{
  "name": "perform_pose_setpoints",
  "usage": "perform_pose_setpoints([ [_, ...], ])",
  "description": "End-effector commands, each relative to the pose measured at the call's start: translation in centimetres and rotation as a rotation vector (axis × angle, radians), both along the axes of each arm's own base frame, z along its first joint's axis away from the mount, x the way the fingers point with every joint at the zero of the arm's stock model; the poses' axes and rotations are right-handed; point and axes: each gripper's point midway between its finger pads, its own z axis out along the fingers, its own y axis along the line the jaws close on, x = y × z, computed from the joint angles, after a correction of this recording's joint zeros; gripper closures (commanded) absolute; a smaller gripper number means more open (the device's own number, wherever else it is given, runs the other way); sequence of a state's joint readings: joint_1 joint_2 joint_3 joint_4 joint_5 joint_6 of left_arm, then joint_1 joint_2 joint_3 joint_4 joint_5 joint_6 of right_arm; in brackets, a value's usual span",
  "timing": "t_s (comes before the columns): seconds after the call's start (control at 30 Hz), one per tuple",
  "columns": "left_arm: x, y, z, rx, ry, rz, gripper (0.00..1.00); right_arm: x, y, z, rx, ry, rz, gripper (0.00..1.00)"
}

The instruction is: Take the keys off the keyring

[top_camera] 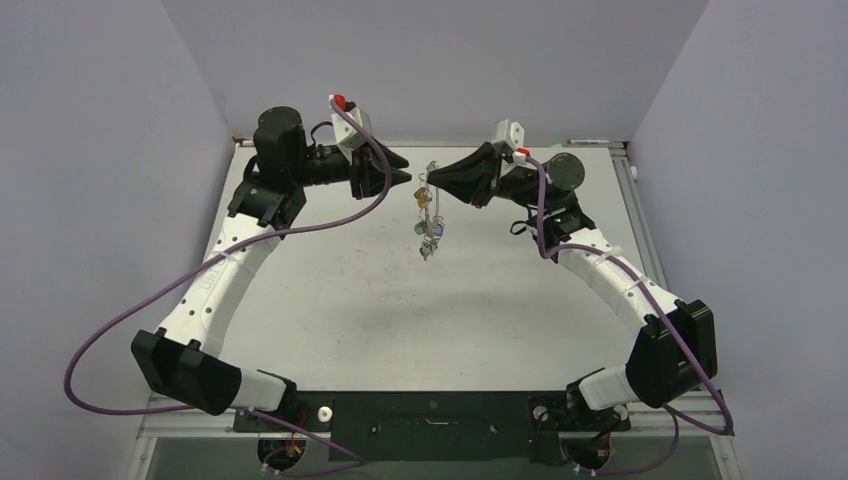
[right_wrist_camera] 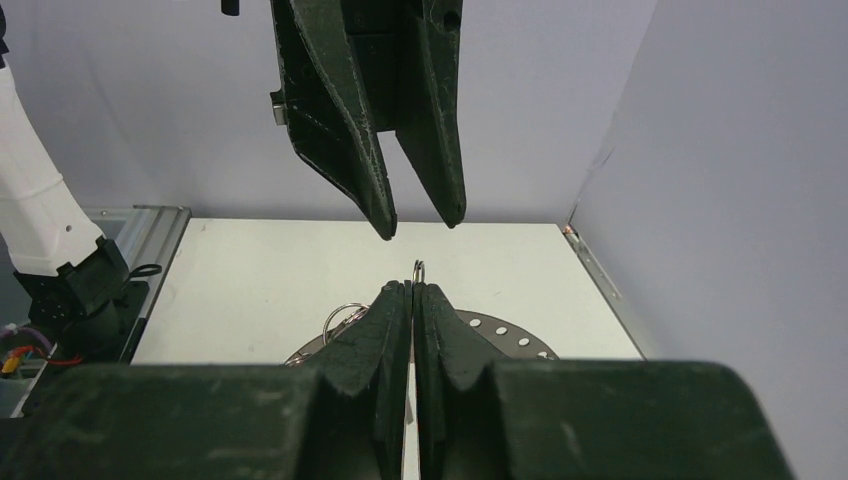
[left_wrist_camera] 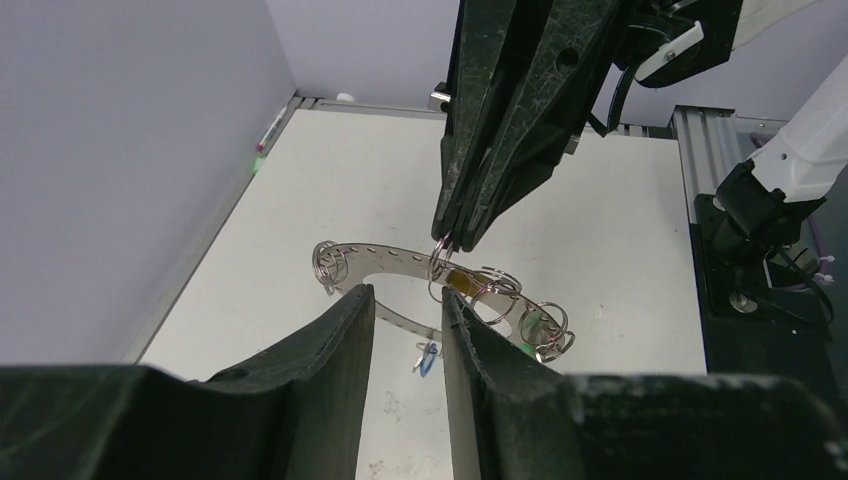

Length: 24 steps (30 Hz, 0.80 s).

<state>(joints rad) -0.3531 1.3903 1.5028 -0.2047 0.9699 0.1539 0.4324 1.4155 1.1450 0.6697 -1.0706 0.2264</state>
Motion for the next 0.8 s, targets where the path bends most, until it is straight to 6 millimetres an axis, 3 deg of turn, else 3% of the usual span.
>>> perform_pose_setpoints([
  [0.0,-1.0,-1.0,1.6,-0.052,-0.022,-0.062,0.73,-1.9,-0.8,3.8,0.065,-0.144,0.018,0.95],
  [0.57,-1.3,-2.5,0.1,-0.039,0.019,-0.105,0.76,-2.9,-0.8,4.2,0.071,-0.162,0.055,0.95],
  [0.7,-1.3,-2.7,0.1,-0.042,0.023,-0.115,0.87,-3.0,-0.8,4.4,0.071,-0.166,0.058,0.95],
  [0.77,-1.4,-2.8,0.2,-0.042,0.027,-0.119,0.99,-3.0,-0.9,4.3,0.069,-0.162,0.058,0.95],
])
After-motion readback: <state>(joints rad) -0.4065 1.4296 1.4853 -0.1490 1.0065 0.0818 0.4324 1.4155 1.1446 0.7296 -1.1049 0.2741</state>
